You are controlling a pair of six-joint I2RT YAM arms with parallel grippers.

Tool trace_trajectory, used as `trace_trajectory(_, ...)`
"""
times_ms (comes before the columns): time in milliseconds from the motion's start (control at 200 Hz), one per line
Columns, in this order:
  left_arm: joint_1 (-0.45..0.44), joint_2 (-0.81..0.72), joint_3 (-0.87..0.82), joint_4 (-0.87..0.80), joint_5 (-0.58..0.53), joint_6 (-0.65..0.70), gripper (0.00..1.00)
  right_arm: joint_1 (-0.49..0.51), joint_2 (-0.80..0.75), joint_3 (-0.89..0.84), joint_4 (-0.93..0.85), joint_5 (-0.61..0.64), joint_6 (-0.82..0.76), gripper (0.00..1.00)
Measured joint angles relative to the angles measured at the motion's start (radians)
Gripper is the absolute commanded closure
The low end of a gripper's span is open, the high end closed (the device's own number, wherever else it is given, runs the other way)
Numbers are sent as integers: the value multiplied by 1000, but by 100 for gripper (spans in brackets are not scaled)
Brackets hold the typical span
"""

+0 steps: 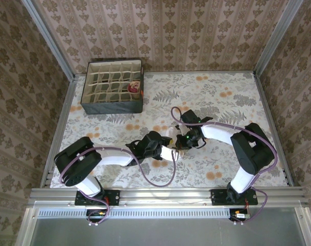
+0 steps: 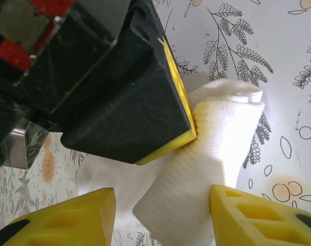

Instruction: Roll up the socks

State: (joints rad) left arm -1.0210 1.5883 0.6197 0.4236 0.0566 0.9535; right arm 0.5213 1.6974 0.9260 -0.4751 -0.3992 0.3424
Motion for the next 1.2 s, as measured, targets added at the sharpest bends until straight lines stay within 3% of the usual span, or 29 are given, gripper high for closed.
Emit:
trace_trajectory(370, 9, -38, 15, -83, 83, -17, 60, -6, 28, 22, -15, -35, -10, 100)
trace_trajectory(750, 14, 103, 121, -192, 116, -9, 61, -17, 42, 29, -22, -59, -30, 100)
trace_trajectory(890, 16, 130, 193, -293, 116, -11, 80, -26, 45, 29, -24, -70, -35, 100)
trace_trajectory(1040, 25, 142, 262, -412, 139, -26, 96, -53, 27, -2, 5, -113, -32, 86)
trace_trajectory(1200, 49, 162, 310, -480, 201, -61, 100, -100, 10, -51, 50, -167, -18, 78)
